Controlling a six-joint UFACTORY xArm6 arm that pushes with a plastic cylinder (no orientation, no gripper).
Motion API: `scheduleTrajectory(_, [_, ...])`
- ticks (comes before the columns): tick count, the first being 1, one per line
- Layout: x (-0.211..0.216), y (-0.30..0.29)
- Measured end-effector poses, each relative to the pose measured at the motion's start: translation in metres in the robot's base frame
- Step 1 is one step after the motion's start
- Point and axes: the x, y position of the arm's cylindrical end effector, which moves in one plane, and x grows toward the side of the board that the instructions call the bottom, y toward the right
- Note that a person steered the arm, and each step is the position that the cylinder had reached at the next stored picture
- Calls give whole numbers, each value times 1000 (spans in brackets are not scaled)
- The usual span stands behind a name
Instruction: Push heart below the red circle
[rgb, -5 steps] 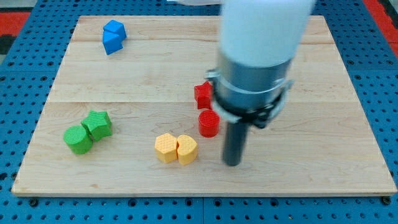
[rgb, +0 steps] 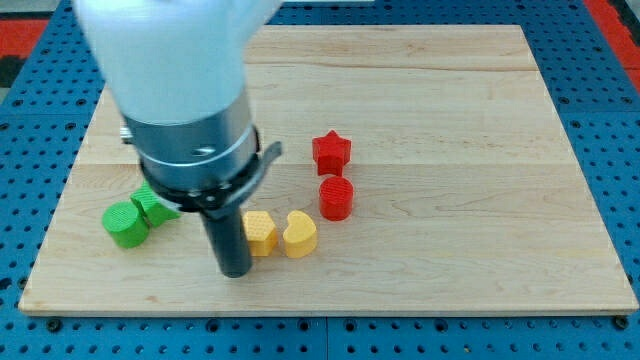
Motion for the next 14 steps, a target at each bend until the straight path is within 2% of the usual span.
scheduleTrajectory(1, [-8, -25])
scheduleTrajectory(2, [11, -50])
scheduleTrajectory(3, [21, -23])
scheduleTrajectory(4, [37, 37])
scheduleTrajectory(6, [-9, 59])
scheduleTrajectory(7, [-16, 13])
scheduleTrajectory(9, [-22, 26])
scheduleTrajectory(11, [-50, 25])
scheduleTrajectory(14, [-30, 49])
